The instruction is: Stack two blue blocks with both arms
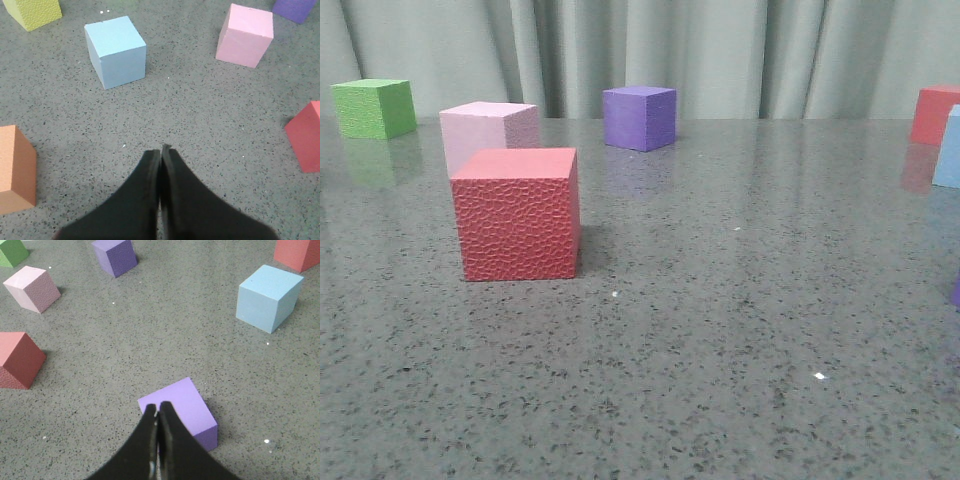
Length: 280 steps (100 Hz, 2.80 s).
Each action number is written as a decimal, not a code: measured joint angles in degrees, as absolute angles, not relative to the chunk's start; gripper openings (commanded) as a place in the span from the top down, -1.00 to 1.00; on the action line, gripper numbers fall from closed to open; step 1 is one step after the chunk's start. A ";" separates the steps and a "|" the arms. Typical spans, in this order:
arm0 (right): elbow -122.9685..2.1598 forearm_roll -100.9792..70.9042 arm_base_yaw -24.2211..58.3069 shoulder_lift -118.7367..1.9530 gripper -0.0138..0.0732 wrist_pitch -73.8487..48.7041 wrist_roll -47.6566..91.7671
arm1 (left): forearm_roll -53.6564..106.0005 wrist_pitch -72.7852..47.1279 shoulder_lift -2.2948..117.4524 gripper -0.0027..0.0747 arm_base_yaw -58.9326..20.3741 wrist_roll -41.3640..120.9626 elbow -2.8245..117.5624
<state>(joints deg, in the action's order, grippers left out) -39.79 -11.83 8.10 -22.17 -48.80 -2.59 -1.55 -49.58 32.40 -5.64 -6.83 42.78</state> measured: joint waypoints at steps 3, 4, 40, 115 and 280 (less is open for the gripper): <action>-39.79 -11.83 8.10 -22.17 0.61 -48.80 -2.59 | -1.55 -49.58 32.40 0.79 -5.64 -6.83 42.78; -39.79 -11.83 8.10 -22.17 0.55 -48.80 -2.59 | -1.55 -49.58 32.40 0.77 -5.64 -6.83 42.78; -39.79 -11.83 8.10 -22.17 -0.65 -48.80 -2.59 | -1.55 -49.66 32.40 -0.82 -5.64 -6.81 42.78; -40.46 -11.83 8.10 -25.77 -0.65 -41.89 -4.87 | -1.55 -49.66 32.40 -0.83 -5.64 -6.71 42.78; -76.37 0.55 -3.06 -89.04 -0.65 -45.24 -24.39 | -1.55 -49.66 32.40 -0.83 -5.64 -6.69 42.78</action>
